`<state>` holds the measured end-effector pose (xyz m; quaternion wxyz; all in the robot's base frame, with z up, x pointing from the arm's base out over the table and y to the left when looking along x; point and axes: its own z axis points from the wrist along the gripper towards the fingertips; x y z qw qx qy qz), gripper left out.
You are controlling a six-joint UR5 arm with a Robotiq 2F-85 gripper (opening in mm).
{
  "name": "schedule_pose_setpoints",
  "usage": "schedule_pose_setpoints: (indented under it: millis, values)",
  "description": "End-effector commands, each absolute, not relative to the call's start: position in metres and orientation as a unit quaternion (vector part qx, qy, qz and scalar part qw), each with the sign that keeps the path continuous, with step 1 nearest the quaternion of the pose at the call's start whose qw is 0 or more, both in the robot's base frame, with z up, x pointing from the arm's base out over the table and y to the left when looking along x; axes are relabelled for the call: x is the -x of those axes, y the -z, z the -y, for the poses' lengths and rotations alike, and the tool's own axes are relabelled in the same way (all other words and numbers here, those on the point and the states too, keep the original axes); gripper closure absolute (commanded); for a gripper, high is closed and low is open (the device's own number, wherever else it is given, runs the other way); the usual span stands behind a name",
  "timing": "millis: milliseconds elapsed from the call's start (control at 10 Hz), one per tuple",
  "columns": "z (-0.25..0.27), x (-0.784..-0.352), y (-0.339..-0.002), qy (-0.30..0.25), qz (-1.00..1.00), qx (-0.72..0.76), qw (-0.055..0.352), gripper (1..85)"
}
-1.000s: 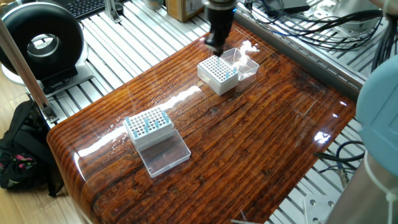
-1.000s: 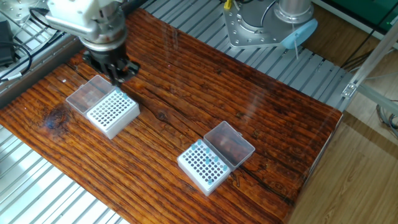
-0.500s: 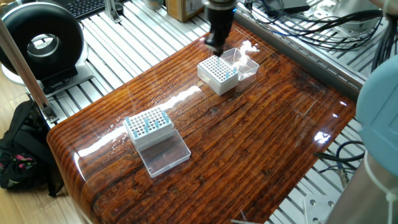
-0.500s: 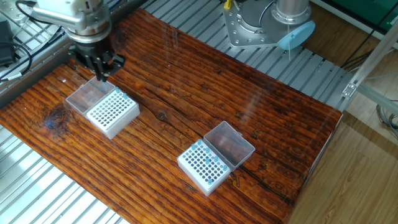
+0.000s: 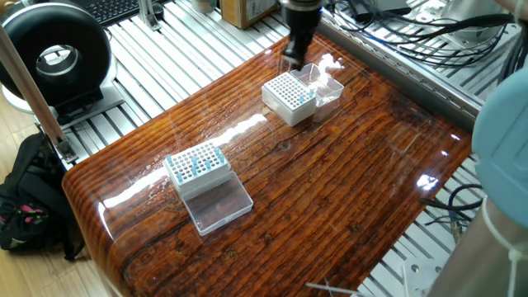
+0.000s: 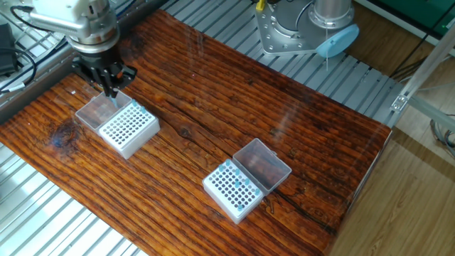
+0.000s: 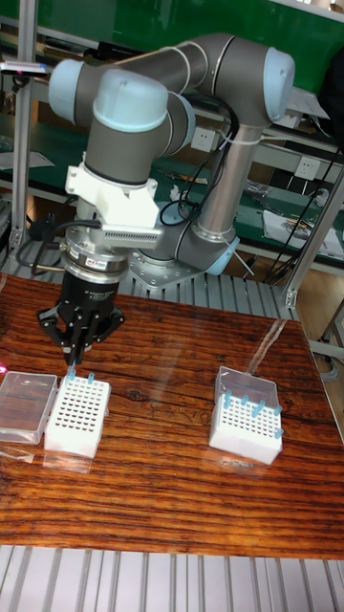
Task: Transfer all medium pipette tips from one holder to another
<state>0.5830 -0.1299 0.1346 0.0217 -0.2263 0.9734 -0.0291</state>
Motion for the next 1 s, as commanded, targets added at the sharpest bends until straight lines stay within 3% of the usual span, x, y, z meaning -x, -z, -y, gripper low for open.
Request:
schedule_pose_setpoints:
  millis: [0,900]
  values:
    - [0.122,-0.582,-0.127,0.008,-0.976,0.216,0.022,77.3]
    - [0.127,-0.577,-0.112,0.014,-0.976,0.217,0.026,77.3]
